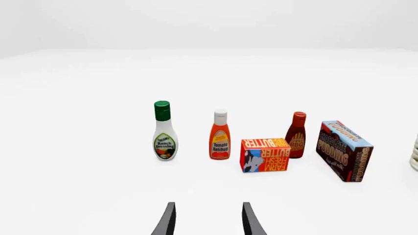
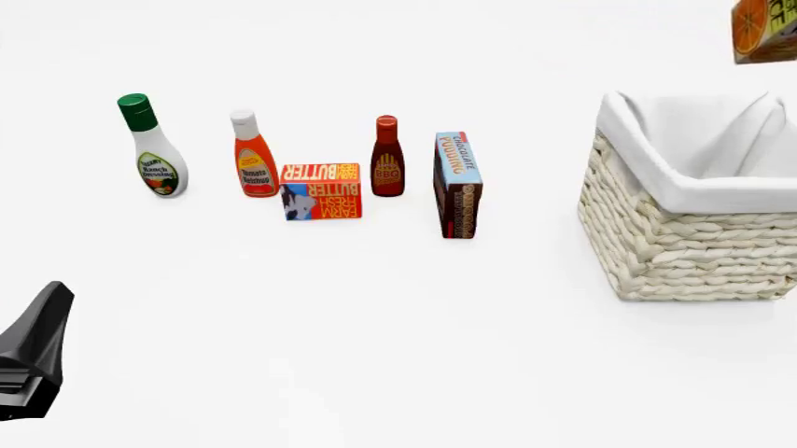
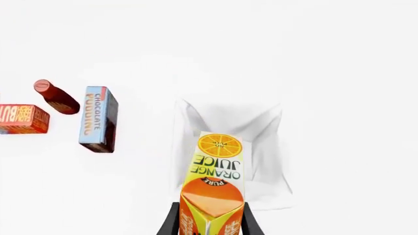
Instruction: Pick the orange juice and place it in the basket.
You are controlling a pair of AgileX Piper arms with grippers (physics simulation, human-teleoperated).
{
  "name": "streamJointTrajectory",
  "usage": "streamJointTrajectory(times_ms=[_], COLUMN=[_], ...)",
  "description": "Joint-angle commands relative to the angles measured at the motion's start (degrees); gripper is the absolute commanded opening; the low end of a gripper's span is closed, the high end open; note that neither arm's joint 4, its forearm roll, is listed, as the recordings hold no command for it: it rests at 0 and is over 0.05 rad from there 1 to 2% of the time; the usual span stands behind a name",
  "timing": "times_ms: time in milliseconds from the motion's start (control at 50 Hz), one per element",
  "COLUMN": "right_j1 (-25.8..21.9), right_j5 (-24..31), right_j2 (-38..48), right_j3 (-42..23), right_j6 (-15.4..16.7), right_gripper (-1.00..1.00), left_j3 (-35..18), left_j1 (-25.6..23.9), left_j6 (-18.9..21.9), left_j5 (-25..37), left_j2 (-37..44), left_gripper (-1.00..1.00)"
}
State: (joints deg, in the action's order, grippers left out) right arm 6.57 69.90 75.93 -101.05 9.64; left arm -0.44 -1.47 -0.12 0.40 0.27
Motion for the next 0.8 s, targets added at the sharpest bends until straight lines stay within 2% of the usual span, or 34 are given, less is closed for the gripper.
streamJointTrajectory(times_ms=[20,240,800], right_j1=[1.2,0.9,2.6], right_j5=[0.0,0.0,0.0], right_j2=[1.1,1.5,4.7], right_j3=[0.3,1.5,4.0], right_j6=[-3.3,-5.4,-6.6], right_gripper=[-1.00,-1.00,-1.00], left_j3=[0.1,0.1,0.1], left_j1=[0.4,0.4,0.4], left_j6=[0.0,0.0,0.0], left_j5=[-0.1,-0.1,-0.1], left_j2=[0.0,0.0,0.0], left_gripper=[1.00,1.00,1.00])
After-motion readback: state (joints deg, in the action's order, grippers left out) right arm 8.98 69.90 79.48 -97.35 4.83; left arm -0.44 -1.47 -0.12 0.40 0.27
